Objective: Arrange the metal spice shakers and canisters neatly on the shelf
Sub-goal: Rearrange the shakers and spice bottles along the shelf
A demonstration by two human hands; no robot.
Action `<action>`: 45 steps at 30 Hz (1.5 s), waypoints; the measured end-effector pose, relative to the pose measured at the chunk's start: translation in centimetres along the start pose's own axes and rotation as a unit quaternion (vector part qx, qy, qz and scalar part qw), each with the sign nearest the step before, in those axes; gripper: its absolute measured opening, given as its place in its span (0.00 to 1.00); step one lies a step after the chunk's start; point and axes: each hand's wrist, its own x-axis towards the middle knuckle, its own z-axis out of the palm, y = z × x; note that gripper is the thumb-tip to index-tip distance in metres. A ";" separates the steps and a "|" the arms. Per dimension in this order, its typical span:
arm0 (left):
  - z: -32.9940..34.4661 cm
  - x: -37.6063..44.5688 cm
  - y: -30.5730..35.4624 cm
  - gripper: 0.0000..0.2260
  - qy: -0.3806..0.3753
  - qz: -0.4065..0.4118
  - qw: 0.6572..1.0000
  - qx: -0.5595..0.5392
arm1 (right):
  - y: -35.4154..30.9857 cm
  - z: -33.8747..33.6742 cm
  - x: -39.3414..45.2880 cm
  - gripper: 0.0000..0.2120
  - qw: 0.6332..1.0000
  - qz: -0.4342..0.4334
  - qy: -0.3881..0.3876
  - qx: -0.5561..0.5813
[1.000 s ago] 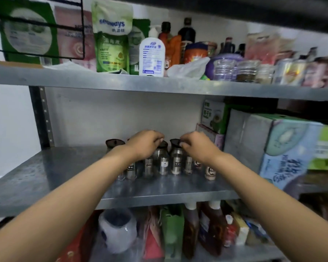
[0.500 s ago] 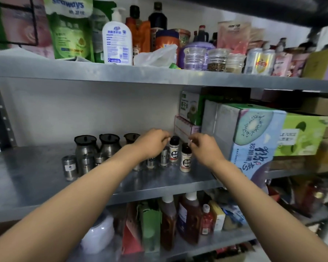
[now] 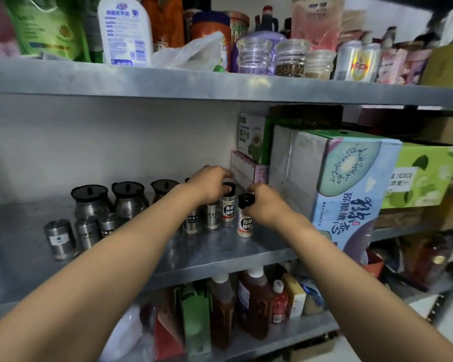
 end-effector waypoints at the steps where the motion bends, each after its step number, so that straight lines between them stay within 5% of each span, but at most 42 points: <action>1: 0.2 0.3 0.0 0.21 -0.002 -0.003 1.000 0.004 | 0.2 0.1 0.2 0.14 1.000 0.001 0.006 0.000; 20: 2.2 2.1 -0.3 0.05 -0.029 -0.005 0.999 -0.039 | 1.5 1.6 2.9 0.10 0.999 0.029 0.033 -0.010; 39: 2.5 1.3 1.5 0.11 -0.017 -0.006 0.998 -0.067 | 1.7 1.0 3.7 0.10 0.999 0.032 -0.001 0.002; 45: 2.3 0.3 1.4 0.19 0.000 -0.004 0.996 -0.086 | 1.3 0.7 3.1 0.24 0.999 0.037 -0.019 0.015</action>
